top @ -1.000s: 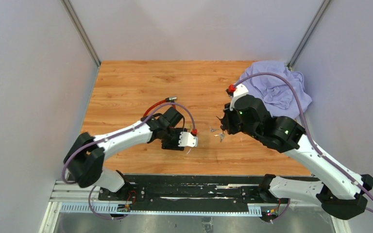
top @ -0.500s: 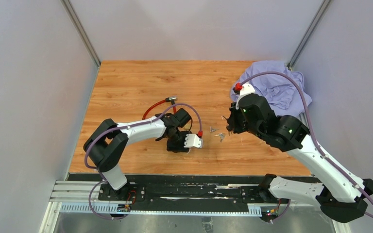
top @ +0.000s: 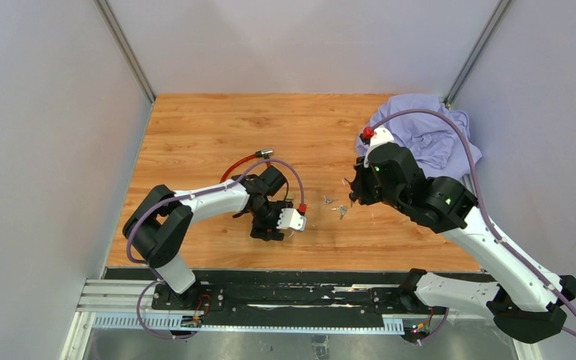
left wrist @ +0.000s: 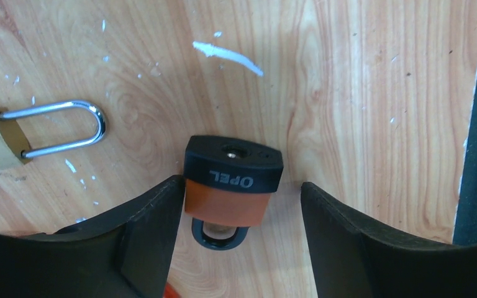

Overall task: Unlock with the key
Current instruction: Place the lock at the center of the board, then pick up the lock from the center of the board.

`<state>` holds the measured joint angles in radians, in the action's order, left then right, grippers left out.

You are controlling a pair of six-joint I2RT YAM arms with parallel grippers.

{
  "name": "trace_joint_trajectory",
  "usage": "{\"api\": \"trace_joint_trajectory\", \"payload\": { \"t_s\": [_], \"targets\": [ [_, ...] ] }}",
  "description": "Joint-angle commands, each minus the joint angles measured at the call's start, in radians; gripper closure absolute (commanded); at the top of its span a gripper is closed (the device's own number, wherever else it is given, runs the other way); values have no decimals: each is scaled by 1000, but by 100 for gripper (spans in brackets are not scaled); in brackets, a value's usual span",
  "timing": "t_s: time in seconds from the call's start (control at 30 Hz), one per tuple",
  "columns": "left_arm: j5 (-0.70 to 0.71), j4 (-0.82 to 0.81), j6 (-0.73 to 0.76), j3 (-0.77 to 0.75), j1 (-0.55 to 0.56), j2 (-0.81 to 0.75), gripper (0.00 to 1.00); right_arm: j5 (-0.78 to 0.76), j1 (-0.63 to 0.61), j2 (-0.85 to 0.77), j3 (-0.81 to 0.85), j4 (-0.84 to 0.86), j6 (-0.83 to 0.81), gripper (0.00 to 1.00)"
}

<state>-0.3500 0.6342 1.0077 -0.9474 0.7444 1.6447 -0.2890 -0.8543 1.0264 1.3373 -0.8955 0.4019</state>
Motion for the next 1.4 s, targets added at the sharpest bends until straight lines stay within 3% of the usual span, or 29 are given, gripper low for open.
{"api": "trace_joint_trajectory", "payload": {
  "t_s": [0.0,0.23,0.4,0.47,0.77,0.97,1.1,1.37],
  "targets": [
    [-37,11,51,20,-47,16,28,-10,16,-12,29,-8,14,99],
    [-79,-11,61,26,-57,16,28,7,16,-3,34,3,10,99],
    [-72,-10,62,21,-57,31,37,5,16,-2,33,4,9,99],
    [-71,-11,58,21,-56,28,45,5,17,-2,31,8,12,99],
    [-51,73,25,-11,-48,-83,98,42,16,10,22,29,7,99],
    [-3,297,34,-280,-88,-207,100,108,16,71,99,29,-37,99],
    [6,314,46,-433,-111,-311,100,195,17,130,182,24,-64,99],
    [-62,160,58,-400,-117,-583,100,398,16,197,299,39,-108,99]
  ]
}}
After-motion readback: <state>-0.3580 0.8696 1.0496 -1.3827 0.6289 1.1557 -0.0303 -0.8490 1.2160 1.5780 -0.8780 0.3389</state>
